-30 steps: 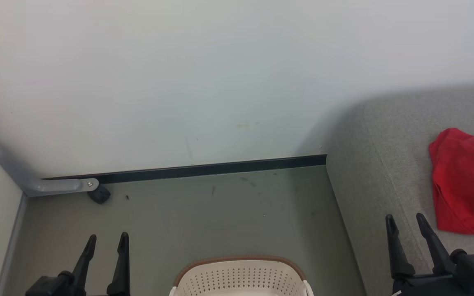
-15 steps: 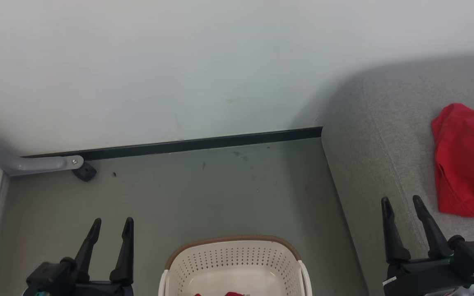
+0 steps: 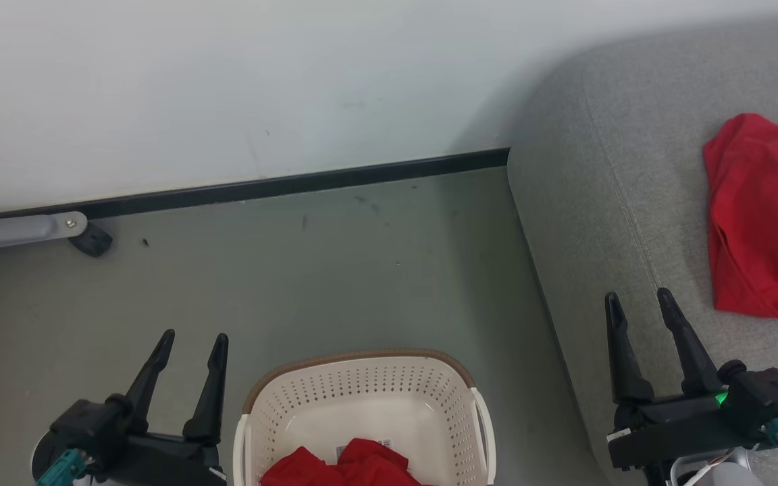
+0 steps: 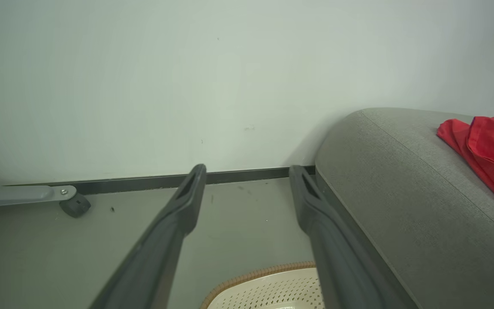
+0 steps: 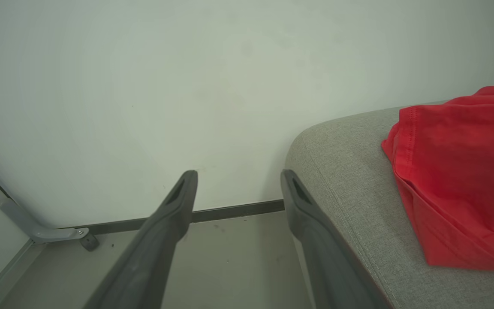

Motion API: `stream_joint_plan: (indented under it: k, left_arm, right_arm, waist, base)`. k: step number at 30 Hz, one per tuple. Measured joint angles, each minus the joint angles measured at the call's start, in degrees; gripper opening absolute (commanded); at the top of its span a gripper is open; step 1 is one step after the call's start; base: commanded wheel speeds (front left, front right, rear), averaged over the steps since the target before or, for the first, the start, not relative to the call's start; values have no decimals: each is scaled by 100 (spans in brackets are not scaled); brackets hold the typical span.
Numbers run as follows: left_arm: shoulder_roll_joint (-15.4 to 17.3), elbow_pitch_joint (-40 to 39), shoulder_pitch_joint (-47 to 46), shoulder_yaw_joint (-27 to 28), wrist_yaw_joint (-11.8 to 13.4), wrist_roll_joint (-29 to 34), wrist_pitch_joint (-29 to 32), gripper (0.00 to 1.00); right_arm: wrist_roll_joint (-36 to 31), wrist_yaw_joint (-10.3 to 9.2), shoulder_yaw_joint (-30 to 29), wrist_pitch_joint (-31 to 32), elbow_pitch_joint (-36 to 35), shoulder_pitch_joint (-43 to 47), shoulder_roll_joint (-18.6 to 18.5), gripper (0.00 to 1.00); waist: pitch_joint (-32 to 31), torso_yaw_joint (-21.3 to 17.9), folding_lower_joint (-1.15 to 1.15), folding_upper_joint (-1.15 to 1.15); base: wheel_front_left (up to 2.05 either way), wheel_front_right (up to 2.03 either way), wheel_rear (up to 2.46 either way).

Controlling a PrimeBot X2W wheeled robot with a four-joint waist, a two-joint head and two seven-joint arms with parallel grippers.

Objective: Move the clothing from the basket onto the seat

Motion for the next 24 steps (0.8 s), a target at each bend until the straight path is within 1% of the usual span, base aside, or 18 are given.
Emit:
stream_joint_plan:
  k: [9,15,20,24]
  left_arm:
    - [52,499,-465,-366,-253,108,70,100]
    - [44,958,-766,-571,-312,235,213,100]
    - [46,1290,-1013,-858,-397,322,336,100]
    - [48,1573,-1166,-995,-402,350,430,100]
  right_arm:
    - [-92,62,-11,-1,-53,-340,94,100]
    - [-148,74,-42,-41,-75,-492,172,100]
    - [-201,116,-47,-41,-78,-560,264,100]
    - [-297,145,-23,-41,-103,-695,364,100]
  waist:
    - [448,-199,0,0]
    - [741,-359,0,0]
    - [970,-479,-1,0]
    - [1152,-567,-1,0]
  base:
    - [0,0,0]
    - [0,0,0]
    - [0,0,0]
    - [0,0,0]
